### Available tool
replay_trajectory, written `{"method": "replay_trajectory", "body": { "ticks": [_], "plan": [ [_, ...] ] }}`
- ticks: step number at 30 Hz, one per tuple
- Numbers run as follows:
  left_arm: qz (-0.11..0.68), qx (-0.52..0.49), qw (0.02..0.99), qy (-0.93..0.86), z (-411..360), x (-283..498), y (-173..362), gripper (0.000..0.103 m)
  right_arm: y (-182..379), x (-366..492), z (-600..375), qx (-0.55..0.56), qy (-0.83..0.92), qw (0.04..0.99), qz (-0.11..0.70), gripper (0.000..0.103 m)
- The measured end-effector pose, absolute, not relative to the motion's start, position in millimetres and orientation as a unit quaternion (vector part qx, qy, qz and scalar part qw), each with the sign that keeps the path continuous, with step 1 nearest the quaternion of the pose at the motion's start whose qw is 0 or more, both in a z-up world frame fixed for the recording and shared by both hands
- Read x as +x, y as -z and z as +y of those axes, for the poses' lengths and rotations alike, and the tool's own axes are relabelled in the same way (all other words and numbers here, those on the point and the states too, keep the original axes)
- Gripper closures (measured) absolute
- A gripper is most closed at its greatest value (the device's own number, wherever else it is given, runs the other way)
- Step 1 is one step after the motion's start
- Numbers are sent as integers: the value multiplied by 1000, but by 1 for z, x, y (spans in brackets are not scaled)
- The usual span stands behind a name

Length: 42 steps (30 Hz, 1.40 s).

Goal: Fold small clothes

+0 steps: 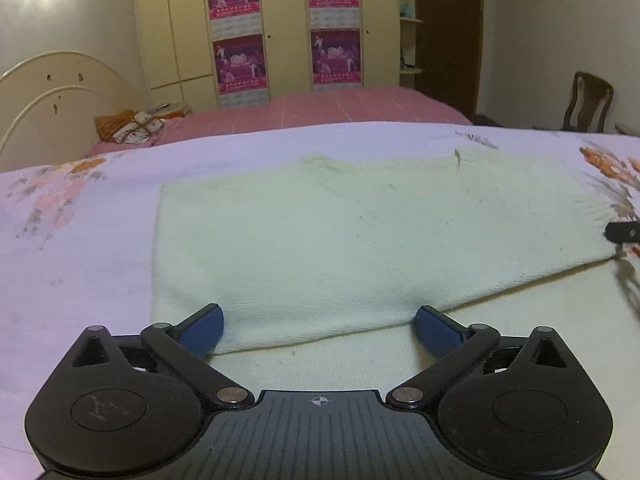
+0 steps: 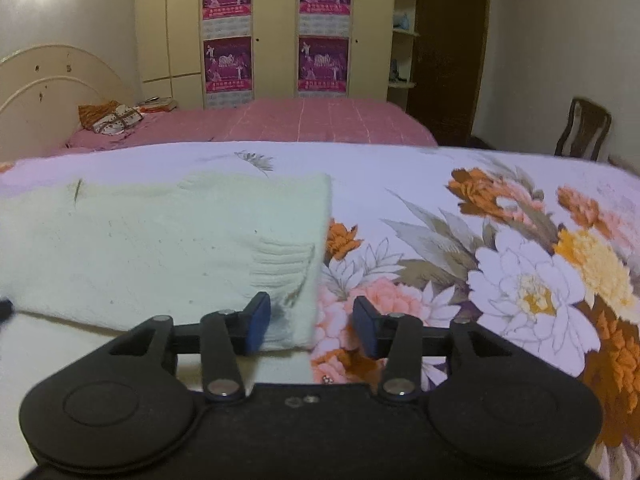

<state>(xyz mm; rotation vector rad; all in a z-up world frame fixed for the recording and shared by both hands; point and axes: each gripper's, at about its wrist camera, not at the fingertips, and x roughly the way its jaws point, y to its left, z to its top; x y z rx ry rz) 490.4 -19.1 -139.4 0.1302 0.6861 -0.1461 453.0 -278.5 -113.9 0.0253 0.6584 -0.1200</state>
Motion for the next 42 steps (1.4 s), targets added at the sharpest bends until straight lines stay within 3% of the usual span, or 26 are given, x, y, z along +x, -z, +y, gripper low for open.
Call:
{"method": "replay_trajectory", "body": {
  "ticks": [5,6,7,9,12,15,17,25,32,35,36,37,40,42],
  "plan": [
    [300,43,949,88,14,420,112,2,84,409,-292,73,29,950,303,61],
    [302,38,948,92,25,402,112,11,79,394,-296,83,20,950,299,61],
    [311,32,945,98,38,382,113,29,76,375,-302,94,8,950,299,61],
    [340,24,935,93,64,347,120,48,73,338,-316,118,-13,943,311,62],
    [377,-18,921,98,101,289,127,49,80,277,-344,151,-36,928,339,85],
    [394,-47,909,127,117,234,133,49,89,224,-369,202,-39,908,365,84],
    [404,-70,901,139,120,214,133,49,97,191,-378,235,-35,893,382,77],
    [435,-387,787,203,151,169,174,49,125,126,-377,344,-57,840,417,74],
    [412,-404,795,187,148,158,182,50,145,119,-371,427,-83,800,413,74],
    [417,-379,809,168,142,161,181,69,154,125,-377,457,-91,784,410,75],
    [421,-368,814,156,140,162,181,88,156,126,-379,464,-93,780,409,75],
    [428,-361,817,138,139,163,182,95,158,127,-380,469,-95,778,407,75],
    [416,-373,819,129,139,163,184,98,158,132,-380,471,-96,777,406,75],
    [394,-380,827,130,139,155,175,99,154,133,-376,452,-91,789,407,96]
  ]
}}
